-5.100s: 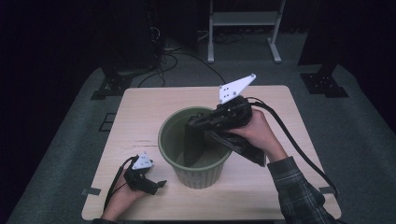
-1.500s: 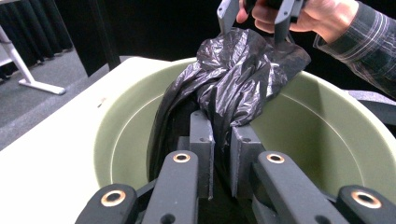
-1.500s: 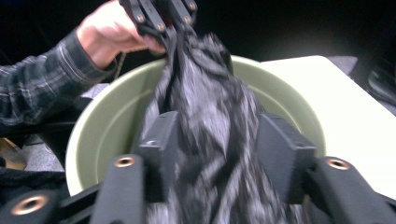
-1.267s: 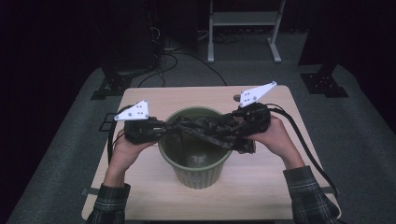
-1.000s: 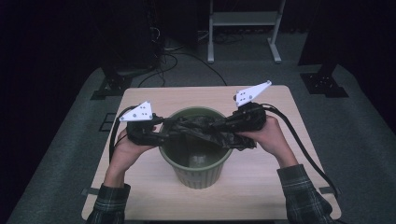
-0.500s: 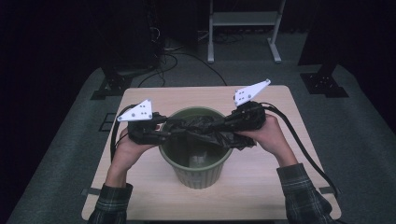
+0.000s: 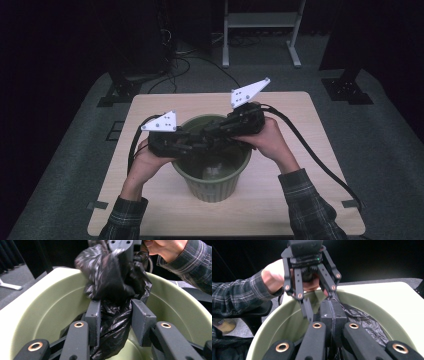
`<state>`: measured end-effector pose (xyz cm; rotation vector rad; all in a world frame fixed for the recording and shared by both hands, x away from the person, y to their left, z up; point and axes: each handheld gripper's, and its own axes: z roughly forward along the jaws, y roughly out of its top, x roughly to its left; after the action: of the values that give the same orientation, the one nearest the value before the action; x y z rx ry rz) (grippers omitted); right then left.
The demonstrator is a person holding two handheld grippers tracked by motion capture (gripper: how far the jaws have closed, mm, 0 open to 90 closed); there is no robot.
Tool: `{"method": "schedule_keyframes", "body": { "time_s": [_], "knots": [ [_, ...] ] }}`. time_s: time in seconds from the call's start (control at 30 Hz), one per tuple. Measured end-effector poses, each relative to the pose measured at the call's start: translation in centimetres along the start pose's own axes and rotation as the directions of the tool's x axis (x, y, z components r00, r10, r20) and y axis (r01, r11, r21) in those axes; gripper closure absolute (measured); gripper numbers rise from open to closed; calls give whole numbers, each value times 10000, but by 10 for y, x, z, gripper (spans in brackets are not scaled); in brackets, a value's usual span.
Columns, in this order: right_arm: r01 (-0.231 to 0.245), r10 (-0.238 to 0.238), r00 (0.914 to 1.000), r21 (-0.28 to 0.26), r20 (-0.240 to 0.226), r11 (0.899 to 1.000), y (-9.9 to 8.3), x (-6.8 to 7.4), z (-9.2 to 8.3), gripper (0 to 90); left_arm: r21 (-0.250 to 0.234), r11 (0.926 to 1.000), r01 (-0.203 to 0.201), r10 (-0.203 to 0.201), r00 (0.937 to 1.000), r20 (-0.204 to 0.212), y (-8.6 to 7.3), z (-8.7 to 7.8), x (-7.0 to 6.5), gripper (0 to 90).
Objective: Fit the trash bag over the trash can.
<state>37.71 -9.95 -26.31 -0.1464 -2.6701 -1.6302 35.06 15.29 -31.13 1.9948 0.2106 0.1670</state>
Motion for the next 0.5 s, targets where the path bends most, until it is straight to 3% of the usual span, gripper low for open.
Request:
{"method": "schedule_keyframes", "body": {
  "time_s": [0.07,0.17,0.3,0.4,0.5],
  "knots": [
    [53,-53,10000,0,-44,10000,3,0,7,900,48,10000,12,-13,10000,63,-1,3,-1,608],
    [31,-31,10000,136,-12,9999,3,-2,12,900,156,9999,64,-61,9997,-244,-2,-2,0,496],
    [-80,78,10000,260,56,9996,-2,-3,9,900,-345,9992,206,-234,9963,-828,-1,-21,2,393],
    [-73,72,10000,309,29,9995,-2,-3,10,900,-735,9972,119,-187,9955,-926,2,-29,0,394],
    [-50,50,9999,24,-155,10000,0,-1,11,900,-653,9979,2,-55,9967,-815,4,-25,-1,425]
  ]
}}
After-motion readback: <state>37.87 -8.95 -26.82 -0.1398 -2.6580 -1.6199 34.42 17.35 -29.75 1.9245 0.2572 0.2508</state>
